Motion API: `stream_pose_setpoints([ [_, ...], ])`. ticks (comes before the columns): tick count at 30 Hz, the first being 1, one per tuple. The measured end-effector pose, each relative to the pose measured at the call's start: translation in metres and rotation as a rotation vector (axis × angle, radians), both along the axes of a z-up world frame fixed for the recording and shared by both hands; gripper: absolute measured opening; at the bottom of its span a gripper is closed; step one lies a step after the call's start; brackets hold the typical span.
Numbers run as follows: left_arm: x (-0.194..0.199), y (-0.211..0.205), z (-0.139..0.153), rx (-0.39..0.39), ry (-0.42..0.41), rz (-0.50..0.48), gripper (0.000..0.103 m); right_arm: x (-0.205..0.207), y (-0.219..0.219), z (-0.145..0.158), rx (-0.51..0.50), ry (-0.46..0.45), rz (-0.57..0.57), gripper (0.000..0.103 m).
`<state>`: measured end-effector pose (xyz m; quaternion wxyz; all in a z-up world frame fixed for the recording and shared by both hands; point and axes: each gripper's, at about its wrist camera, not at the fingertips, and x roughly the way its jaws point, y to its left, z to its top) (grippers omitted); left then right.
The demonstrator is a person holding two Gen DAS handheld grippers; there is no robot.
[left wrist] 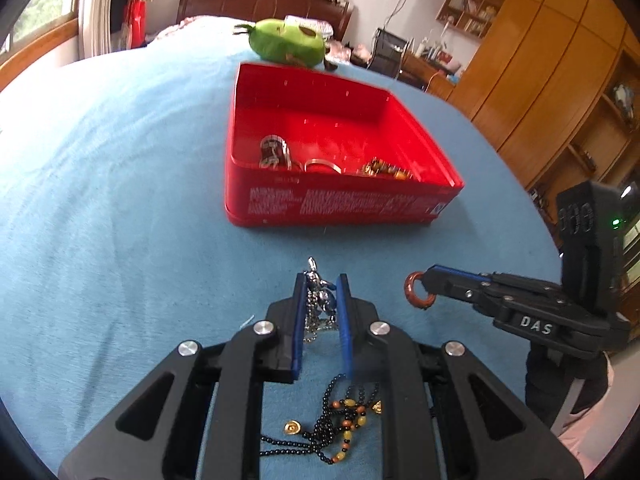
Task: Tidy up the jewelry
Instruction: 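Carry the chain and ring into the red tray and open both tools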
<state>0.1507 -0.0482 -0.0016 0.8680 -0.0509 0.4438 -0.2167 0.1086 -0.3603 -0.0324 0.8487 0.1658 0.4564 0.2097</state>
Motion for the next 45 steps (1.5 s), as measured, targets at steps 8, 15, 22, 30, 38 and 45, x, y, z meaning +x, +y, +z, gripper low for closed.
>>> stream_pose_setpoints([
  [8,-0.002,0.013,0.033,-0.007,-0.041,0.016,0.013,0.000,-0.010,0.024,0.032,-0.023,-0.007,0.007],
  [15,0.009,0.009,0.069,0.000,-0.093,0.015,0.013,0.019,-0.024,0.060,0.005,-0.038,-0.029,0.007],
  [22,0.043,-0.011,0.111,-0.014,-0.163,0.008,0.013,0.057,-0.034,0.097,-0.032,-0.071,-0.060,0.007],
  [30,0.119,-0.048,0.111,-0.019,-0.162,0.009,0.013,0.132,-0.038,0.086,-0.073,-0.024,-0.099,0.007],
  [38,0.198,-0.071,0.050,0.035,-0.045,0.016,0.013,0.207,-0.035,0.028,-0.128,0.109,-0.111,0.007],
  [45,0.239,-0.074,0.008,0.068,0.058,0.020,0.014,0.234,-0.031,0.002,-0.164,0.157,-0.120,0.012],
])
